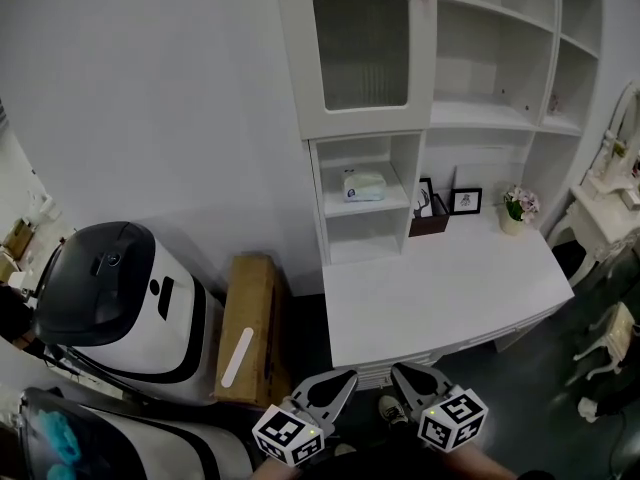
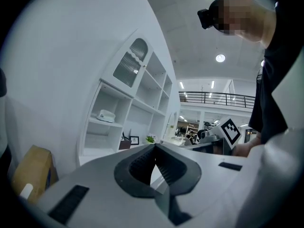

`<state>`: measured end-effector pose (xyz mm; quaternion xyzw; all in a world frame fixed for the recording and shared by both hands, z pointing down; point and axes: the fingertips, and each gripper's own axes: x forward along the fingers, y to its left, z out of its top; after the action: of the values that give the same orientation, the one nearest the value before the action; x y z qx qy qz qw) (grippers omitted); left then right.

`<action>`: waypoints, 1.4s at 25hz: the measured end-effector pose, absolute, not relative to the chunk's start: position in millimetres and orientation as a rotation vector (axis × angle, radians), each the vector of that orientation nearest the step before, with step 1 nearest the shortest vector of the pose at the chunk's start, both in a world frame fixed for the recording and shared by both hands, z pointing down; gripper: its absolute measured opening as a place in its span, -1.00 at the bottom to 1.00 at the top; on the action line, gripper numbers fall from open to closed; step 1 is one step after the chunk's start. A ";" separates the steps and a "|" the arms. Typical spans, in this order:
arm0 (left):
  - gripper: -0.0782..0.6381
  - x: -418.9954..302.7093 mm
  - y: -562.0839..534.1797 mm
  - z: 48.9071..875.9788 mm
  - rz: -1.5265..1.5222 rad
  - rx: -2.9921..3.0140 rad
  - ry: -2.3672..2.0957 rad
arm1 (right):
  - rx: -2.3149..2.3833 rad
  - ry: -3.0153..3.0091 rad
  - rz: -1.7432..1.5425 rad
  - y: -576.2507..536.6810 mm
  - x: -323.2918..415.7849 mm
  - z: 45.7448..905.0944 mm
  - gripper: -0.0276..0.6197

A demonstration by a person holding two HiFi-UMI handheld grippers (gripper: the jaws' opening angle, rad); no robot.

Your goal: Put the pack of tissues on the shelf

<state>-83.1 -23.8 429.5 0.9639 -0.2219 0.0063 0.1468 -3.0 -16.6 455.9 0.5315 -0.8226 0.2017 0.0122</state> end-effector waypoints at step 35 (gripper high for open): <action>-0.77 -82.9 -14.1 440.5 0.007 2.748 -0.616 | 1.573 -2.575 0.672 -6.9 -20.4 467.9 -0.90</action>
<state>-82.9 -14.1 440.5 0.9628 -0.2160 0.0024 0.1621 -20.4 -6.9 467.9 0.5088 -0.8327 0.2173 0.0249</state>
